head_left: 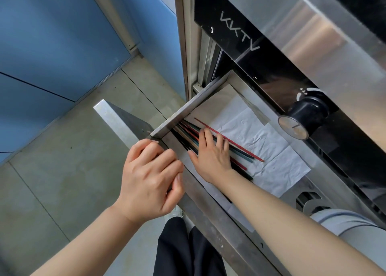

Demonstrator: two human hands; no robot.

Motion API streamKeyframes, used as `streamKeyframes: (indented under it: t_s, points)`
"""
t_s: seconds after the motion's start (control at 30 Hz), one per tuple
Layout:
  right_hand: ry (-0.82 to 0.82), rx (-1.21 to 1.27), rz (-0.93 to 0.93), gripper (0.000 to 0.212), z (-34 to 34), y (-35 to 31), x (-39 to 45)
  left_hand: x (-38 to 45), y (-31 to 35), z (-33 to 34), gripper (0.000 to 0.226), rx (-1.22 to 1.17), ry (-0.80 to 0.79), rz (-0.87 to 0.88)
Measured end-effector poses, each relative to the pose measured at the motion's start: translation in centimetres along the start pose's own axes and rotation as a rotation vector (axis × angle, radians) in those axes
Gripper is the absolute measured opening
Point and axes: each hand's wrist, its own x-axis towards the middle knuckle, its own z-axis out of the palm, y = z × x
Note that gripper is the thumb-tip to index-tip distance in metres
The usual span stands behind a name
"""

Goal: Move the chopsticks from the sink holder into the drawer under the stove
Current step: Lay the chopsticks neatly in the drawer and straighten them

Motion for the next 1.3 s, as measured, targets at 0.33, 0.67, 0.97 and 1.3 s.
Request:
streamKeyframes:
  t_s: [0.33, 0.67, 0.97, 1.3]
  points:
    - [0.018, -0.048, -0.068, 0.078, -0.1, 0.5, -0.6, 0.1, 0.0, -0.1, 0.038, -0.001, 0.002, 0.001]
    - [-0.066, -0.151, -0.308, 0.072, 1.3, 2.5, -3.2, -0.1, -0.1, 0.2, 0.041, -0.012, 0.013, 0.0]
    - [0.06, 0.077, -0.35, 0.061, -1.0, 1.5, 0.5, 0.0, 0.0, 0.1, 0.043, -0.016, 0.014, -0.003]
    - [-0.005, 0.03, -0.314, 0.071, -0.2, 2.5, 0.6, -0.1, -0.1, 0.3, 0.042, -0.016, 0.026, 0.0]
